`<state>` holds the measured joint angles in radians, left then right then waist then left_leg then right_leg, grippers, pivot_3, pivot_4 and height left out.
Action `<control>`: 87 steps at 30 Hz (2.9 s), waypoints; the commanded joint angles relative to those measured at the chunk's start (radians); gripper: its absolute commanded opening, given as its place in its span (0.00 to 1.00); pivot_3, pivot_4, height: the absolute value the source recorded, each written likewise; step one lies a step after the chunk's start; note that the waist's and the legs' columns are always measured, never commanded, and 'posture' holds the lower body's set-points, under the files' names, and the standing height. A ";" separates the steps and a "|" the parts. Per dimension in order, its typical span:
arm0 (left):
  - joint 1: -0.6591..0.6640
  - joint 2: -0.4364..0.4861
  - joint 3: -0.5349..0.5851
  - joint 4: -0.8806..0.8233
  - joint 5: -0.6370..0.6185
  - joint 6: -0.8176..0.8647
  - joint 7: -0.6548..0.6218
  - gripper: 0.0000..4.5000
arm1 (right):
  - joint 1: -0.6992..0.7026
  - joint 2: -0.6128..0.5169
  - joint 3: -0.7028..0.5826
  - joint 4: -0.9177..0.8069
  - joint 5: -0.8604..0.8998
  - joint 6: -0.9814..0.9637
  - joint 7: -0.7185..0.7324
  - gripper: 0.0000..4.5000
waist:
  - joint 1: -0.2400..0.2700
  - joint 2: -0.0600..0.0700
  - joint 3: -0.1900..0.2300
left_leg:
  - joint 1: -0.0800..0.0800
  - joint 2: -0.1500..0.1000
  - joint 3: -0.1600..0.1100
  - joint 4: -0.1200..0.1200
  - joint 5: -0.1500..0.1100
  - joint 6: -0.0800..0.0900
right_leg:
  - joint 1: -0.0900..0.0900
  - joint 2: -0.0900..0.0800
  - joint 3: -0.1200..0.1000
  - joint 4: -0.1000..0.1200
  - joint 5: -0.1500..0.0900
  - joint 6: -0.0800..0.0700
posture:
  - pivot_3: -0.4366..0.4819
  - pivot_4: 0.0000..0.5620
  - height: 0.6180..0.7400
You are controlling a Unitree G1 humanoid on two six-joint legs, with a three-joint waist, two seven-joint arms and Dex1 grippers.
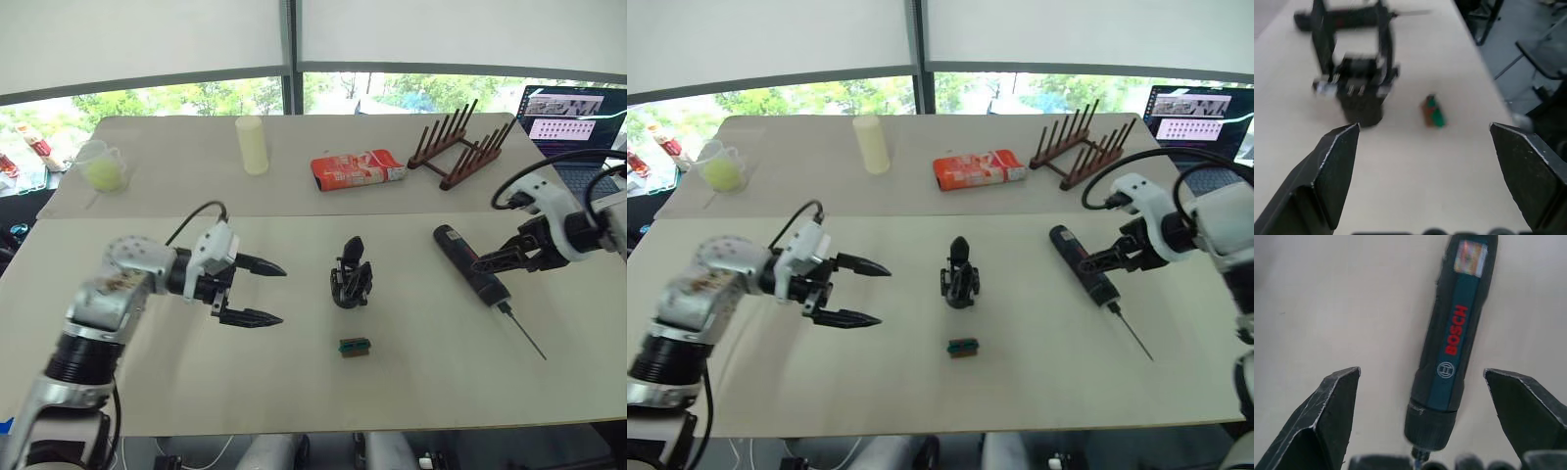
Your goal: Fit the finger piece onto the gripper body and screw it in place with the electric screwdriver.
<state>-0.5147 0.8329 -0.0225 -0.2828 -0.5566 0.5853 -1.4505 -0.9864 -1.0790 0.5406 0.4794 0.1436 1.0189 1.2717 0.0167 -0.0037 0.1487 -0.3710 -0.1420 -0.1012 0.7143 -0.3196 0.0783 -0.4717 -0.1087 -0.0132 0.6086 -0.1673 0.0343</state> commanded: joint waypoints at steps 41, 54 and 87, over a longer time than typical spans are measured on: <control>-0.118 0.058 0.005 -0.136 -0.161 0.049 0.113 1.00 | -0.119 0.165 0.016 0.340 -0.433 -0.580 0.339 0.79 | -0.031 0.007 0.006 | 0.002 0.002 0.000 0.000 0.005 -0.008 | -0.002 0.003 0.001 0.004 0.001 -0.005 | 0.48 0.27 1.00; -0.129 0.053 0.009 -0.138 -0.154 0.062 0.134 1.00 | -0.073 0.206 0.029 0.379 -0.510 -0.662 0.295 0.63 | -0.027 0.007 0.006 | 0.002 0.001 0.000 0.001 0.005 -0.008 | -0.001 0.002 0.000 0.005 0.001 -0.005 | 0.48 0.27 1.00; 0.026 -0.060 -0.148 0.045 -0.009 -0.146 0.002 1.00 | 0.305 0.498 -1.150 -0.949 0.450 0.243 -0.170 0.42 | -0.012 0.010 0.008 | 0.001 0.002 -0.001 0.002 0.005 -0.007 | -0.001 0.002 0.002 0.008 0.001 -0.005 | 0.48 0.27 1.00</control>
<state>-0.4933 0.7782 -0.1804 -0.2417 -0.5770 0.4793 -1.4435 -0.6535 -0.6167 -0.5281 -0.3337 0.4800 1.2253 1.1726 0.0045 0.0062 0.1564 -0.3696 -0.1402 -0.1016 0.7165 -0.3147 0.0715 -0.4729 -0.1062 -0.0109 0.6165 -0.1660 0.0292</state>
